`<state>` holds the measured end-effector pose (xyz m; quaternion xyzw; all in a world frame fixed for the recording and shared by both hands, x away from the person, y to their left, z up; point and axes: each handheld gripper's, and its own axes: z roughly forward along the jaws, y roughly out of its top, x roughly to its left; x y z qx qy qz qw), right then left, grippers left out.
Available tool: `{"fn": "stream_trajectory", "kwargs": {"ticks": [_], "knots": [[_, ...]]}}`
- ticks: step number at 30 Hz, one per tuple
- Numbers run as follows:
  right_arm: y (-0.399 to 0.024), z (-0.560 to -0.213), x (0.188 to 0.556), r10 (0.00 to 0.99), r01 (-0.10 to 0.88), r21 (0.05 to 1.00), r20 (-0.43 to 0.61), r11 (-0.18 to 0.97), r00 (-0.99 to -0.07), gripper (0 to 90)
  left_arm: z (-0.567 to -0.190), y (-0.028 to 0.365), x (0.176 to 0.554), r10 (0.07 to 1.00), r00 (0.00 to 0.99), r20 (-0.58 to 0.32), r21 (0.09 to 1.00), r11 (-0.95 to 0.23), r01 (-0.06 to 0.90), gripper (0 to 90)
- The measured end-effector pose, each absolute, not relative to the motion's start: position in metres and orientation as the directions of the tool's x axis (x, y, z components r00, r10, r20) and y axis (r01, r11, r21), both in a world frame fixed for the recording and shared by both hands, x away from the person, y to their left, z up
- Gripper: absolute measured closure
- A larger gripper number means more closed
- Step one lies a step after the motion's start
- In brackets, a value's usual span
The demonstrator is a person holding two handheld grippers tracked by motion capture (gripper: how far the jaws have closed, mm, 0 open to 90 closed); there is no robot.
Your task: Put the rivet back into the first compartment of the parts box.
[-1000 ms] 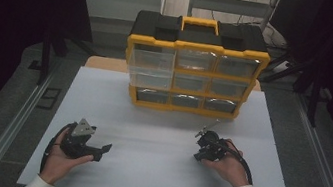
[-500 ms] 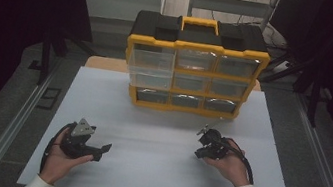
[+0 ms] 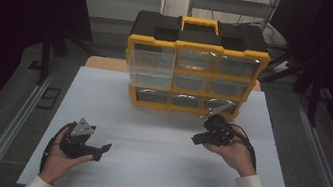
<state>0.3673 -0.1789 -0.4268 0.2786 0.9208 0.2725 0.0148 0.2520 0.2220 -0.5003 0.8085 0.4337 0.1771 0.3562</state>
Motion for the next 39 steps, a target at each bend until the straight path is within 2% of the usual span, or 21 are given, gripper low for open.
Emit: {"fn": "stream_trajectory", "kwargs": {"ticks": [18,29,39], "knots": [[-0.162,-0.324,0.382,0.471,0.424,0.627,0.101,0.654,-0.876,82.8,-0.500,0.223,0.253,0.826,0.564,-0.023,0.729,-0.372,0.575,15.2],[-0.150,-0.297,0.392,0.459,0.396,0.638,0.074,0.661,-0.885,82.7,-0.499,0.222,0.253,0.825,0.565,-0.024,0.732,-0.371,0.572,15.2],[-0.131,-0.258,0.401,0.442,0.360,0.675,0.055,0.645,-0.895,82.6,-0.500,0.222,0.253,0.824,0.565,-0.027,0.730,-0.370,0.575,15.2]]}}
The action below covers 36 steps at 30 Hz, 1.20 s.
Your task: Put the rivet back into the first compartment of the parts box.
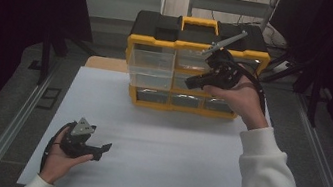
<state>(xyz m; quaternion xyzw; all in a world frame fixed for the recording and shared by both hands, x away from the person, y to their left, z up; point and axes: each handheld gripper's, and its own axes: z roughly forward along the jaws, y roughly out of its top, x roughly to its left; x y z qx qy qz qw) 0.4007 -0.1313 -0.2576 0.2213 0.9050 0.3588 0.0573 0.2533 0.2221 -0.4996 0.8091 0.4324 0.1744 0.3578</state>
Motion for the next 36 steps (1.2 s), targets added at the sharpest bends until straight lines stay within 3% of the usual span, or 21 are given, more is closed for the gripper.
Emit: {"fn": "stream_trajectory", "kwargs": {"ticks": [21,36], "knots": [[-0.086,-0.214,0.424,0.435,0.338,0.686,0.035,0.645,-0.900,82.6,-0.500,0.222,0.254,0.820,0.572,-0.031,0.725,-0.376,0.578,15.1],[-0.043,-0.221,0.433,0.397,0.319,0.641,0.025,0.697,-0.917,82.3,-0.500,0.223,0.254,0.819,0.572,-0.038,0.731,-0.367,0.575,15.1]]}}
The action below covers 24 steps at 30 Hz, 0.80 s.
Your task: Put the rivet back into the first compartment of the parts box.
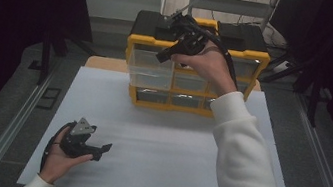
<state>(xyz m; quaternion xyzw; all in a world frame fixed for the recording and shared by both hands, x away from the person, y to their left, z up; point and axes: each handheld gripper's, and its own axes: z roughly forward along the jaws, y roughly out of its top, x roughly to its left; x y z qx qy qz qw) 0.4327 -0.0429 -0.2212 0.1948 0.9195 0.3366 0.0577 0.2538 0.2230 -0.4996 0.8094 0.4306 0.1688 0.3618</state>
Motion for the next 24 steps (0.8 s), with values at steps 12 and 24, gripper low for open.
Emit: {"fn": "stream_trajectory", "kwargs": {"ticks": [12,24], "knots": [[-0.038,-0.227,0.434,0.383,0.298,0.641,0.007,0.707,-0.924,52.9,-0.500,0.222,0.253,0.816,0.578,-0.036,0.728,-0.375,0.574,15.1],[-0.061,-0.226,0.420,0.423,0.291,0.661,-0.044,0.692,-0.905,27.6,-0.499,0.221,0.253,0.815,0.579,-0.033,0.730,-0.376,0.571,15.1]]}}
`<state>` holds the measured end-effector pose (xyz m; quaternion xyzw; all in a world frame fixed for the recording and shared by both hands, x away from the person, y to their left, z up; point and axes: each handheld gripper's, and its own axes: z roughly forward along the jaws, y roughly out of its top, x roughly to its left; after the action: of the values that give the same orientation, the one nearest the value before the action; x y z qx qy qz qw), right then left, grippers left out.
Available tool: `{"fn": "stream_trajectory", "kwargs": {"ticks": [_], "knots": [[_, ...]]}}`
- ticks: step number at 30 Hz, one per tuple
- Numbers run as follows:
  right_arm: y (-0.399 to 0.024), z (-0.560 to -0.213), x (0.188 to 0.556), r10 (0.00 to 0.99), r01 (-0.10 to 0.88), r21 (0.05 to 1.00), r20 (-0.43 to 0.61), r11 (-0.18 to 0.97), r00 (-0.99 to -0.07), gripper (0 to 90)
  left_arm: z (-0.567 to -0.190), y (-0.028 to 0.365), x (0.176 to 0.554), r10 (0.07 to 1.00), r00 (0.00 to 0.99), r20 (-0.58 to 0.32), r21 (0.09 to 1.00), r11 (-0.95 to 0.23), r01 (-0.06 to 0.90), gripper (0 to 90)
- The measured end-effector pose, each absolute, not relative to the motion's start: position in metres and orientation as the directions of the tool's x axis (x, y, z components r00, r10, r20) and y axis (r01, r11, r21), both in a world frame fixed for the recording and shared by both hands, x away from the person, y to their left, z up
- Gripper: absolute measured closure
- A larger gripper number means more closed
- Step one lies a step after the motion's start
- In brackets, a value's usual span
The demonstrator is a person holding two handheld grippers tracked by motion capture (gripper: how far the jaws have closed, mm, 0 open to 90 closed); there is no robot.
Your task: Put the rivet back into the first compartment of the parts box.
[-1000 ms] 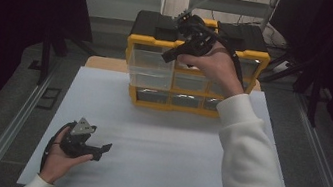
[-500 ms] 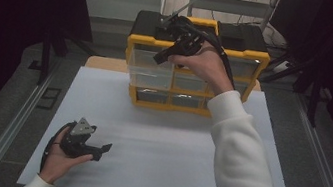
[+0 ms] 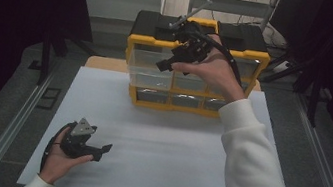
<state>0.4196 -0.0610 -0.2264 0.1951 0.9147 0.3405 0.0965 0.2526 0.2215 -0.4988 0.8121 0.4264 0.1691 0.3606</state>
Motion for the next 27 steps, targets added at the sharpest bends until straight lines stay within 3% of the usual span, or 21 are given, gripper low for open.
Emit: {"fn": "stream_trajectory", "kwargs": {"ticks": [10,21,27], "knots": [[-0.111,-0.240,0.406,0.460,0.306,0.695,-0.040,0.650,-0.887,25.7,-0.499,0.221,0.253,0.816,0.576,-0.036,0.731,-0.372,0.572,15.1],[-0.164,-0.284,0.386,0.509,0.332,0.723,-0.033,0.606,-0.860,25.0,-0.498,0.222,0.254,0.819,0.573,-0.034,0.733,-0.370,0.571,15.1],[-0.187,-0.325,0.367,0.539,0.354,0.718,-0.034,0.600,-0.842,23.7,-0.499,0.221,0.254,0.818,0.574,-0.033,0.730,-0.373,0.572,15.1]]}}
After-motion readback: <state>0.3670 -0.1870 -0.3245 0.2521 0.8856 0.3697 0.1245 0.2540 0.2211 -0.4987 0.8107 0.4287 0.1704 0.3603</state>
